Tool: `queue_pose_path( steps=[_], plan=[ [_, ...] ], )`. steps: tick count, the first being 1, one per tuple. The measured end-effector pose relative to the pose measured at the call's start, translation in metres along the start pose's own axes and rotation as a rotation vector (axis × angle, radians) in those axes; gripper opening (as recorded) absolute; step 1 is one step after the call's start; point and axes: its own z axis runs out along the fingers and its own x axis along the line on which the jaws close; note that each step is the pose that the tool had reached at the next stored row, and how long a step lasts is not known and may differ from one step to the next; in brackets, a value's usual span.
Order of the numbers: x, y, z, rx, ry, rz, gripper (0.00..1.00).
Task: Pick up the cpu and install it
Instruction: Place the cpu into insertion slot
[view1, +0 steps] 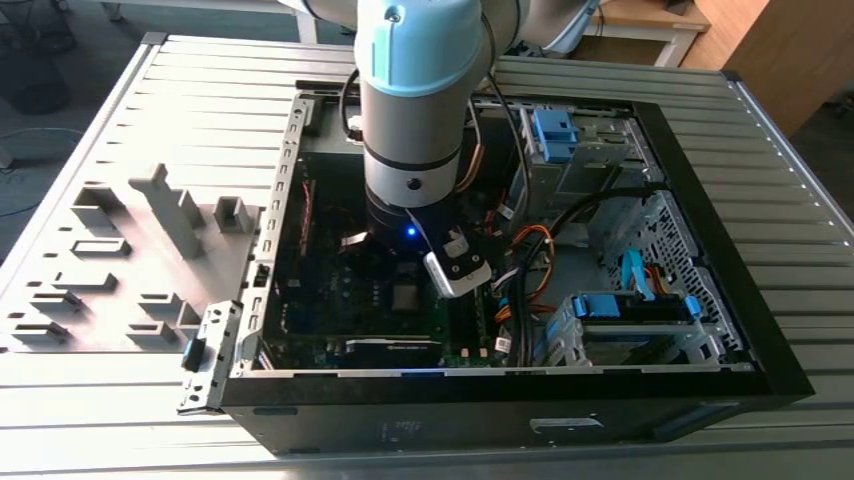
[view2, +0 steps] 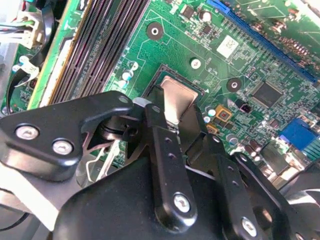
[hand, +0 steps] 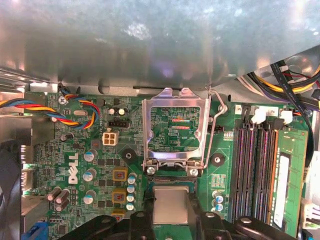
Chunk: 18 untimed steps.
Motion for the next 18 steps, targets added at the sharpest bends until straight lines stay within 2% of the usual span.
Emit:
queue_pose_path(
  steps=[1, 2, 4, 5, 9, 15, 18],
  plan=[
    [0.0, 0.0, 0.0, 0.0, 0.0, 0.0, 0.4],
    [0.0, 0.0, 0.0, 0.0001, 0.0, 0.0, 0.45],
    [0.0, 0.0, 0.0, 0.0001, 0.0, 0.0, 0.45],
    [-0.0001, 0.0001, 0.0003, 0.0006, -0.0003, 0.0, 0.52],
    [0.0, 0.0002, 0.0037, 0.0022, -0.0001, 0.0, 0.52],
    [0.0001, -0.0015, 0.0047, 0.0126, 0.0004, 0.002, 0.52],
    [-0.0001, -0.0015, 0.0058, 0.0131, 0.0004, 0.002, 0.52]
  ],
)
